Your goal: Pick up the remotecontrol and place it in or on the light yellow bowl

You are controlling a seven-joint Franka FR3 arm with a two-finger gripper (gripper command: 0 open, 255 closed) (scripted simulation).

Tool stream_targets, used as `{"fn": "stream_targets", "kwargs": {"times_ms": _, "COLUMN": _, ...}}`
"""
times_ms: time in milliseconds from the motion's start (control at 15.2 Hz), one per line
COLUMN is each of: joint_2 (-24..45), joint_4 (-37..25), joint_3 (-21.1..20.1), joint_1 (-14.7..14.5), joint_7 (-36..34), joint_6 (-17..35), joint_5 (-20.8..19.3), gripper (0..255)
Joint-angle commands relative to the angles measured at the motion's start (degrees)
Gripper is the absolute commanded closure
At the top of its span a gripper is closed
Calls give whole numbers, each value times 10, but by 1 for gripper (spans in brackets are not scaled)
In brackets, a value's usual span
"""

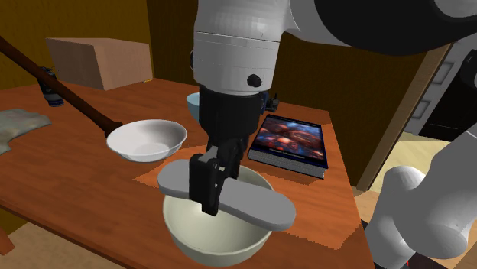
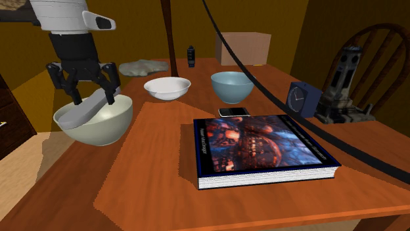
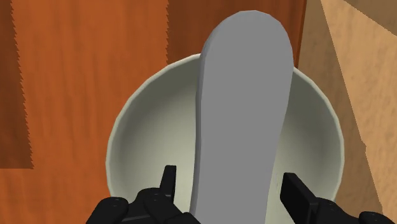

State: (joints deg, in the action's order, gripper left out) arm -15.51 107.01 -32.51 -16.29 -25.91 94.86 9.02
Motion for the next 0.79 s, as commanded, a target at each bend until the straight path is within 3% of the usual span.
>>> {"fn": "stream_targets", "kwargs": {"times_ms": 0, "joint_2": 0, "joint_4": 0, "joint_3": 0, "joint_1": 0, "joint_7": 0, "joint_6": 0, "joint_5": 0, "gripper": 0}}
{"fn": "stream_targets", "kwargs": {"times_ms": 264, "joint_2": 0, "joint_4": 0, "joint_3": 0, "joint_1": 0, "joint_7": 0, "joint_6": 0, "joint_5": 0, "gripper": 0}}
{"fn": "stream_targets", "kwargs": {"times_ms": 528, "joint_2": 19, "joint_4": -91, "joint_3": 0, "joint_1": 4, "joint_7": -9, "joint_6": -74, "joint_5": -10, "gripper": 0}}
{"fn": "stream_targets", "kwargs": {"times_ms": 726, "joint_2": 19, "joint_4": -91, "joint_3": 0, "joint_1": 4, "joint_7": -9, "joint_6": -74, "joint_5": -10, "gripper": 0}}
